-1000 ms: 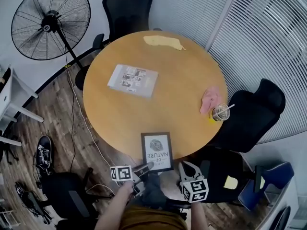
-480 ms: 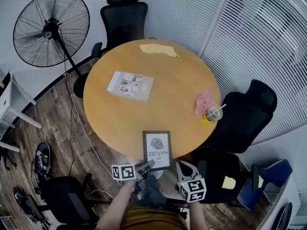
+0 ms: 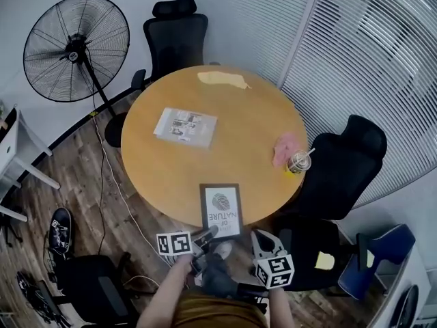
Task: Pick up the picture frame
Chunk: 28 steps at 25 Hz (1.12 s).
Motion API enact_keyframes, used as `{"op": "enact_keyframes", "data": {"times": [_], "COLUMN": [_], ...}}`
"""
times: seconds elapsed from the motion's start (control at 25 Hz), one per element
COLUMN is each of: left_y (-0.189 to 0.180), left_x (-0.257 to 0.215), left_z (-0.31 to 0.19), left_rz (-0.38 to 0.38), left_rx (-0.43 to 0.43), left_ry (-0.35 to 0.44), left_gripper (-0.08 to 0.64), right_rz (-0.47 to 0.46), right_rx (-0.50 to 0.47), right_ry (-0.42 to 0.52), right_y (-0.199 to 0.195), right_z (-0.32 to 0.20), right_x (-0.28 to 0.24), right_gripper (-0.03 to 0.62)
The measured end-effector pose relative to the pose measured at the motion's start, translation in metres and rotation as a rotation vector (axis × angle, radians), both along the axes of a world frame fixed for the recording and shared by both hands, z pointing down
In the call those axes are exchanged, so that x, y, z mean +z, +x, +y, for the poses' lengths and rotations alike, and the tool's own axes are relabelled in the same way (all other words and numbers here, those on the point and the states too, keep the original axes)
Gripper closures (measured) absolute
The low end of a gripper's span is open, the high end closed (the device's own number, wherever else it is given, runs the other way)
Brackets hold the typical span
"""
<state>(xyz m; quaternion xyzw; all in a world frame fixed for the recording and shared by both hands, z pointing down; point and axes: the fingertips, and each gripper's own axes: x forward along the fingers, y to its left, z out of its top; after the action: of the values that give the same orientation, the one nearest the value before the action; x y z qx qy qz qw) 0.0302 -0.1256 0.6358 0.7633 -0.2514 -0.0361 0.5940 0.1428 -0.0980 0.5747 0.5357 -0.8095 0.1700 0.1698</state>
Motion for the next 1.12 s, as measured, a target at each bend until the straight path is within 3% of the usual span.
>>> {"op": "enact_keyframes", "data": {"times": [0.88,1.12], "left_y": [-0.027,-0.034], "left_x": [-0.078,-0.09], "left_z": [0.015,0.019], "left_rz": [-0.095,-0.063], "left_rx": [-0.071,-0.079], "left_ry": [0.221,0.235], "left_gripper": [0.518,0.52], "right_rz": [-0.051,-0.072], "right_rx": [0.06,0.059], "right_ry": [0.061,0.075], "right_y": [-0.009,-0.018], "right_z": [0.016,0.018], "right_x": [-0.027,-0.029], "right_gripper": [0.58,0.578]}}
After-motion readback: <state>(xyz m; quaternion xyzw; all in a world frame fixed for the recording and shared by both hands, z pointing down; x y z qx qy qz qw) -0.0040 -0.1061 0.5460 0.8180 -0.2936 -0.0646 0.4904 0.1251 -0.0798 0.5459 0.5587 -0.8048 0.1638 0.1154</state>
